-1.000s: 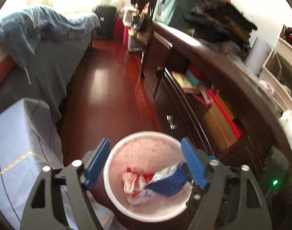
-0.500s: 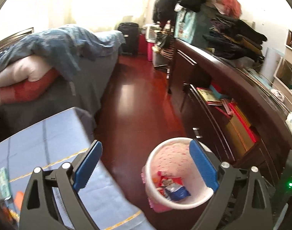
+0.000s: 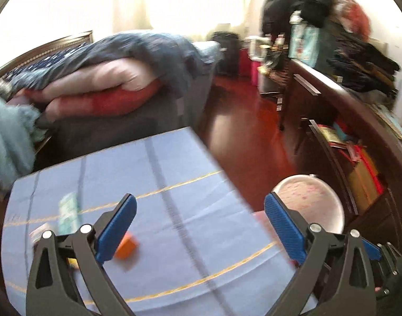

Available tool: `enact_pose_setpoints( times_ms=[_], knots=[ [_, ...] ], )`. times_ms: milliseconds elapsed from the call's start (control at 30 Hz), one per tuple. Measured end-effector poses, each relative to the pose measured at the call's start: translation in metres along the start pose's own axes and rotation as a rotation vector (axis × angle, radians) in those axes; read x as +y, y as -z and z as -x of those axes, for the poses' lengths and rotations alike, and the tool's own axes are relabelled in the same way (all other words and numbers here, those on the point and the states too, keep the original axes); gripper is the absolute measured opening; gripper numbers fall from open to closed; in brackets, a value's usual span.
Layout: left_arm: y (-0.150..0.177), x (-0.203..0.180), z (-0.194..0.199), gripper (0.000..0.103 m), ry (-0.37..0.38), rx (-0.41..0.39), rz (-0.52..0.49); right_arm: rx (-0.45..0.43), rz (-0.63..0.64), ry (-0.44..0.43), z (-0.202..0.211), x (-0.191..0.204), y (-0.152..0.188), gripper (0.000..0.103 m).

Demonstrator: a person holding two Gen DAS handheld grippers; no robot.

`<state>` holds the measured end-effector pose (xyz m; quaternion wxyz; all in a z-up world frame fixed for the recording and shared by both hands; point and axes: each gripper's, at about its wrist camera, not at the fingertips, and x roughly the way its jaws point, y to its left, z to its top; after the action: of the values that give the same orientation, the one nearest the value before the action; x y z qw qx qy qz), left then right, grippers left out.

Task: Collect trash
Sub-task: 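Open both tools to drop the cup and blue wrapper into the wastebasket, then grasp the orange sticky note with the left tool while the right tool grasps the crumpled tissue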

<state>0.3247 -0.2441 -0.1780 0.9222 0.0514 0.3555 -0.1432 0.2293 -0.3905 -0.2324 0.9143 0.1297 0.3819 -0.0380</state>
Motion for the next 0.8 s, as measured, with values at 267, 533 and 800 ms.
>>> enact_pose_setpoints(
  times_ms=[267,533,800],
  knots=[
    [0.019,0.079,-0.034,0.098,-0.079,0.123,0.144,0.039,0.117,-0.082,-0.001,0.055,0.015,0.090],
    [0.031,0.096,-0.078,0.085,-0.092,0.216,0.171,0.070,0.164,-0.083,-0.006,0.078,0.021,0.091],
    [0.036,0.106,-0.079,0.047,-0.053,0.223,0.187,0.091,0.222,-0.110,-0.010,0.109,0.028,0.091]
  ],
)
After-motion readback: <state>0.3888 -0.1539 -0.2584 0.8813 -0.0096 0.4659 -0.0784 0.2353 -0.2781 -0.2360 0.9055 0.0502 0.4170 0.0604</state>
